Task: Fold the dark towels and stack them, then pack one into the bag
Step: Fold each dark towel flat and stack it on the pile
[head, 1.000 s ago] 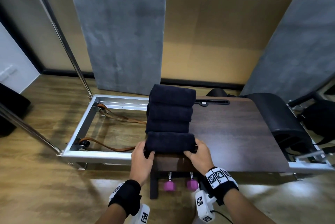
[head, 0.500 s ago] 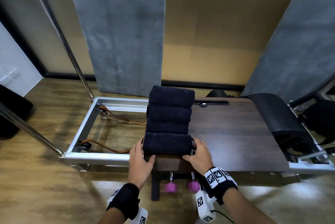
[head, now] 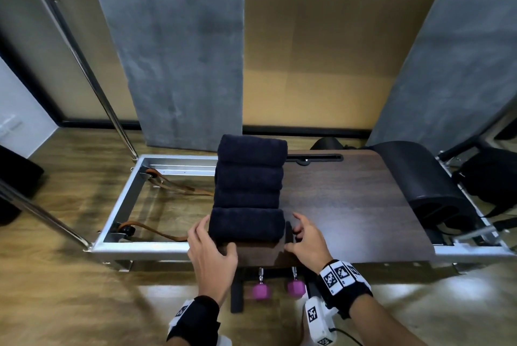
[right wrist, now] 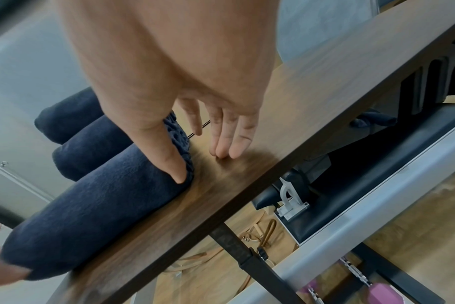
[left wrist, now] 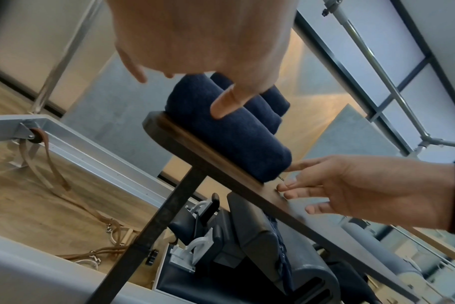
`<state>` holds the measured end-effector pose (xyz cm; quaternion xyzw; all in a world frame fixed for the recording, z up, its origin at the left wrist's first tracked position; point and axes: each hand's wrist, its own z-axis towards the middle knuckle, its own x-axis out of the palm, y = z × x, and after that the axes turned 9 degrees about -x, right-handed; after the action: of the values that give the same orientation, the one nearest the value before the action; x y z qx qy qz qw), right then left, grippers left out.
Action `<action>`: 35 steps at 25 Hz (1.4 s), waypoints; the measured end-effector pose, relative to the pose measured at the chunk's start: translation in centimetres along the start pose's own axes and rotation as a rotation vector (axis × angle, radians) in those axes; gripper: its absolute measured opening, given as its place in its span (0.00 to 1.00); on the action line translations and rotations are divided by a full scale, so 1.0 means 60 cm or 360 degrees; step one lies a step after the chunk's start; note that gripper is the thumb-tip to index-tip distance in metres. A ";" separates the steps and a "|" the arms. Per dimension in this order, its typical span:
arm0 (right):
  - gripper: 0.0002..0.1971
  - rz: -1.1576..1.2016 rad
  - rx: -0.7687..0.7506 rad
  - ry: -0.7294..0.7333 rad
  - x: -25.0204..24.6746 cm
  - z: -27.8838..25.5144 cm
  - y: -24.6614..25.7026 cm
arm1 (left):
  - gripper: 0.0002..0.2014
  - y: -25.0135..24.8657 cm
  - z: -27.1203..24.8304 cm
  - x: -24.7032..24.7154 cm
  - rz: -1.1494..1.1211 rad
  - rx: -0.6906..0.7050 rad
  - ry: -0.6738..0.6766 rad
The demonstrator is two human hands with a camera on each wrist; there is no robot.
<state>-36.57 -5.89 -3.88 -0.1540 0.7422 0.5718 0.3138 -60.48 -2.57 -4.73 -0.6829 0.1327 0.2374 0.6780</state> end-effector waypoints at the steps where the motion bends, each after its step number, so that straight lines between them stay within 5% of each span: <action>1: 0.46 0.0029 0.0017 0.0005 -0.007 -0.002 -0.005 | 0.35 -0.009 -0.008 0.004 -0.0041 0.0074 -0.0068; 4: 0.41 0.0078 0.0046 0.0007 -0.040 -0.011 -0.012 | 0.23 -0.055 -0.030 0.027 -0.0105 0.0399 -0.0065; 7: 0.31 0.0111 0.0042 -0.0058 -0.093 -0.016 -0.020 | 0.13 -0.126 -0.044 0.077 -0.0192 0.0714 0.0336; 12: 0.19 0.0188 0.0039 -0.0150 -0.210 -0.011 -0.055 | 0.13 -0.246 -0.046 0.204 0.0002 0.0735 0.0932; 19: 0.12 0.0335 0.0102 -0.0191 -0.430 0.077 -0.200 | 0.12 -0.404 -0.028 0.449 0.0194 0.0475 0.1242; 26: 0.10 0.0529 0.0273 -0.0136 -0.634 0.263 -0.424 | 0.09 -0.500 0.004 0.719 0.0281 0.0069 0.1178; 35: 0.12 0.0297 0.0592 0.0381 -0.635 0.491 -0.634 | 0.07 -0.548 0.072 0.966 -0.0001 -0.0523 0.1070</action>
<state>23.09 5.66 -12.43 -0.0910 0.8777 0.4294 0.1923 4.83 11.37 -5.42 -0.8224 0.3077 0.0179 0.4781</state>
